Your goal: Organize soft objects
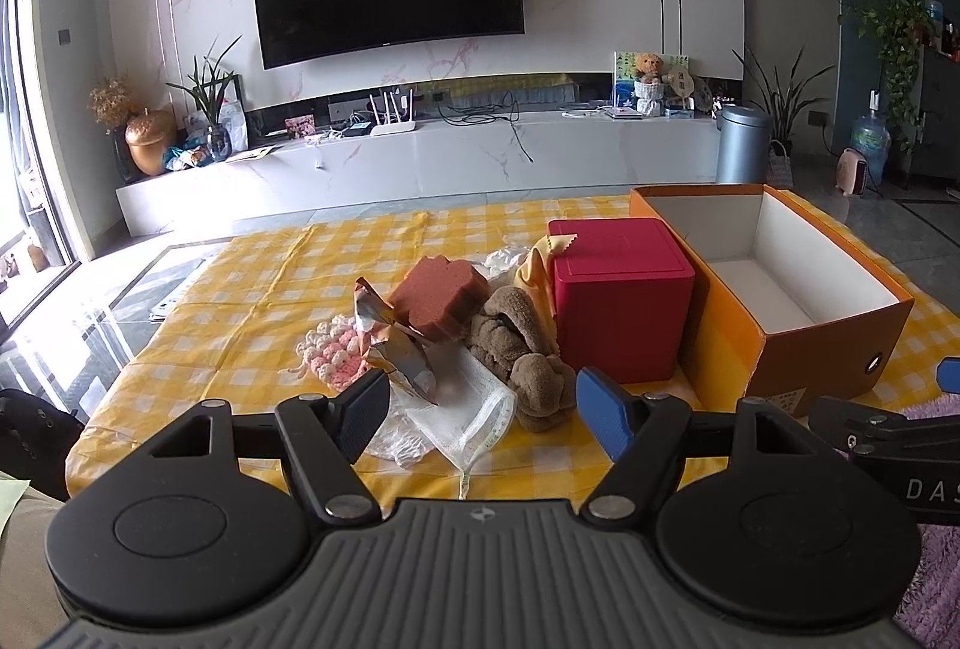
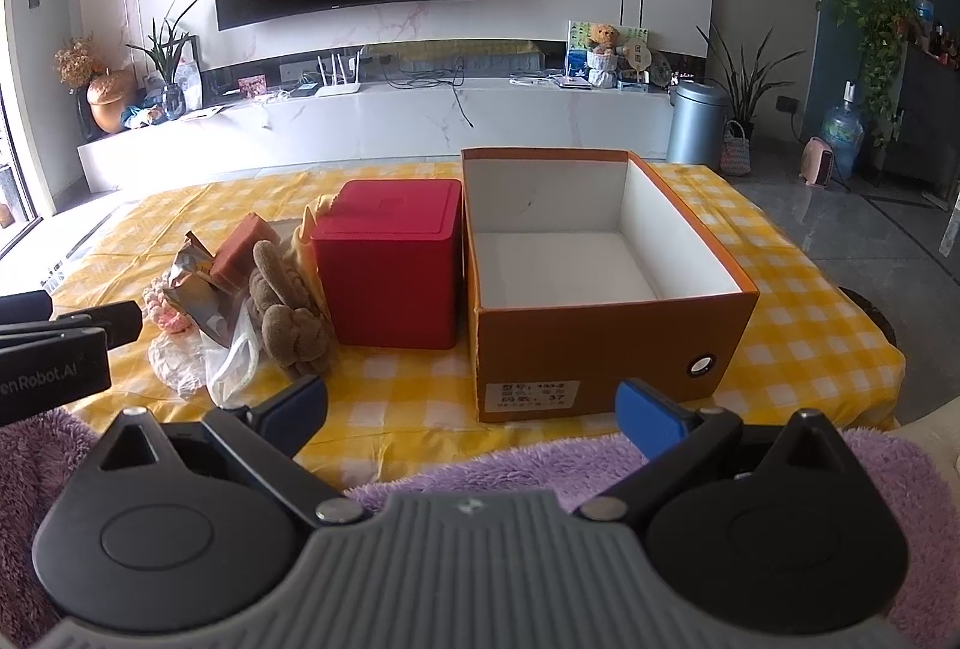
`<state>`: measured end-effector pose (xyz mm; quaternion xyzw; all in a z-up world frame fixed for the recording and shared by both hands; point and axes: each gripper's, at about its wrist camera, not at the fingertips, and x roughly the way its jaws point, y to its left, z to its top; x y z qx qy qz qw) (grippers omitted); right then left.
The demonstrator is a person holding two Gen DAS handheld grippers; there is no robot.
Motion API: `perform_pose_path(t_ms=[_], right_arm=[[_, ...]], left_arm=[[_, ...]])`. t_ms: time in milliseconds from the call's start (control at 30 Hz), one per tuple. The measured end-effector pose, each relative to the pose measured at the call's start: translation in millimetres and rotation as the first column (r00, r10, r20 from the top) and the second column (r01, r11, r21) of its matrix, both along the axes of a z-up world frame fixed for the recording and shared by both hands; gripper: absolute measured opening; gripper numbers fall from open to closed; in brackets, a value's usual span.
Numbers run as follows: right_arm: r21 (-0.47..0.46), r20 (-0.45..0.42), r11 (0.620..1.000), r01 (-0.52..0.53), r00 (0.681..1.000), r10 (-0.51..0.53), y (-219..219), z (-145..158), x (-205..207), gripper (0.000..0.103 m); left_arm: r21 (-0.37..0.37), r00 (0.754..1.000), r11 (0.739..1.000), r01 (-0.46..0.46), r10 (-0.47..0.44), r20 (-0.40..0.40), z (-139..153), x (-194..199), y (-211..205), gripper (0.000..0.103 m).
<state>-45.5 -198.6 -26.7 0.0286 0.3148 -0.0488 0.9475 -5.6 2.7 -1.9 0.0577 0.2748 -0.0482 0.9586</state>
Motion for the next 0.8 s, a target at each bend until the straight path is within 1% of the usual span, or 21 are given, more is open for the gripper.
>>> perform_pose_path(t_ms=[133,233,800], right_arm=[[-0.003,-0.001,1.0,-0.001,1.0,0.001,0.5,0.2,-1.1,0.1],[-0.006,-0.003,1.0,-0.003,1.0,0.003,1.2,0.4,-1.2,0.1],[-0.012,-0.008,1.0,-0.005,1.0,0.005,3.2,-0.8,-1.4,0.1]], left_arm=[[0.014,1.0,1.0,-0.009,0.009,0.009,-1.9,0.1,-0.1,0.084],[0.004,1.0,1.0,-0.009,0.009,0.0,-2.8,0.7,0.8,0.084],[0.014,1.0,1.0,-0.007,0.007,-0.006,-5.7,-0.6,1.2,0.084]])
